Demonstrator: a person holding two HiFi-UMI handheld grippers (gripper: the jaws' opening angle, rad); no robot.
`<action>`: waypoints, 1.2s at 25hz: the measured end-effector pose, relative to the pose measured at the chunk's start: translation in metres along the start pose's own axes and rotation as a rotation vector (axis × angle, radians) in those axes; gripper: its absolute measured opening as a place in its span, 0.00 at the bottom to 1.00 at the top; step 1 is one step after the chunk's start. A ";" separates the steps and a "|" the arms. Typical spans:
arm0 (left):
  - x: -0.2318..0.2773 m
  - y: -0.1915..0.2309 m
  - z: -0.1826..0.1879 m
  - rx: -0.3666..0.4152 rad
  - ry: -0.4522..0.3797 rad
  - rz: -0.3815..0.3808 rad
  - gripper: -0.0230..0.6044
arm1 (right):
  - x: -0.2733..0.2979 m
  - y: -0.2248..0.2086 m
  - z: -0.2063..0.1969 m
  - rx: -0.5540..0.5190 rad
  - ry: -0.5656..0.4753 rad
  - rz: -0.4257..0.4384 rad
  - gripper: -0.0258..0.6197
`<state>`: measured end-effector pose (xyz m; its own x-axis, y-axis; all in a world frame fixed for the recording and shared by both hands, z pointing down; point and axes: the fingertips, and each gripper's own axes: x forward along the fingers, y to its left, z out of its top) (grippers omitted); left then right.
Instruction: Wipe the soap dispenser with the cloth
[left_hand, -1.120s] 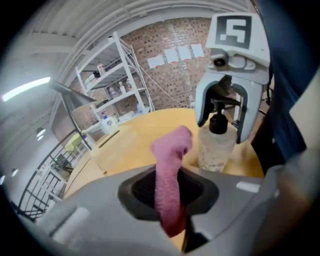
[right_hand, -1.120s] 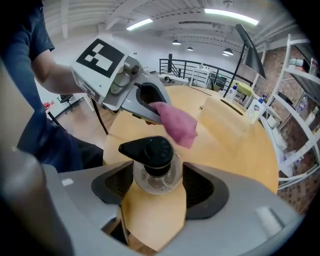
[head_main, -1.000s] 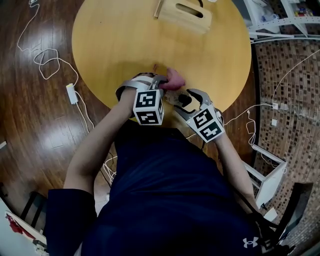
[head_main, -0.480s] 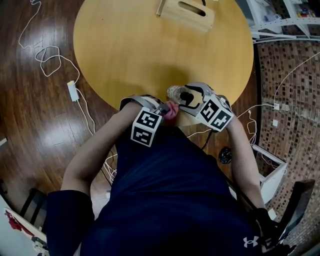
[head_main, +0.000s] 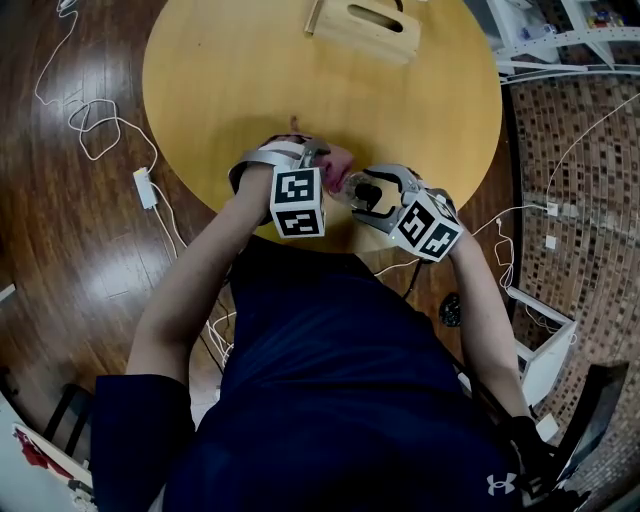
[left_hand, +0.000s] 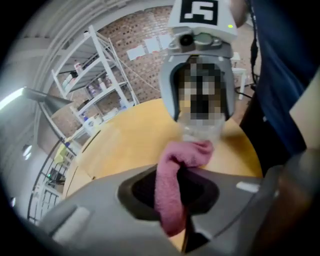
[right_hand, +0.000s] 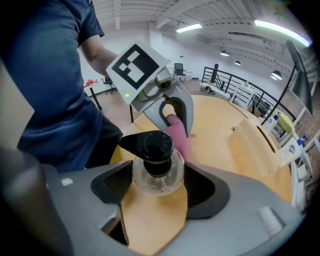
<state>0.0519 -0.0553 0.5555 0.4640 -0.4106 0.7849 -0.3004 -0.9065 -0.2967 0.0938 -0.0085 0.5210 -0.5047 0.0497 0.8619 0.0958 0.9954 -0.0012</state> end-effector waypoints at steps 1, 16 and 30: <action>-0.001 -0.012 0.004 0.030 -0.011 -0.034 0.14 | 0.000 0.000 0.000 0.004 -0.006 0.000 0.54; -0.010 -0.064 -0.017 -0.028 0.035 -0.129 0.15 | -0.002 -0.007 0.006 0.426 -0.082 -0.252 0.55; -0.009 -0.088 -0.005 0.109 0.000 -0.173 0.15 | 0.007 0.007 0.009 0.332 -0.151 -0.094 0.67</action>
<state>0.0703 0.0284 0.5772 0.5009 -0.2480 0.8292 -0.1247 -0.9688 -0.2144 0.0830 -0.0006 0.5218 -0.6215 -0.0564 0.7814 -0.2281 0.9672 -0.1116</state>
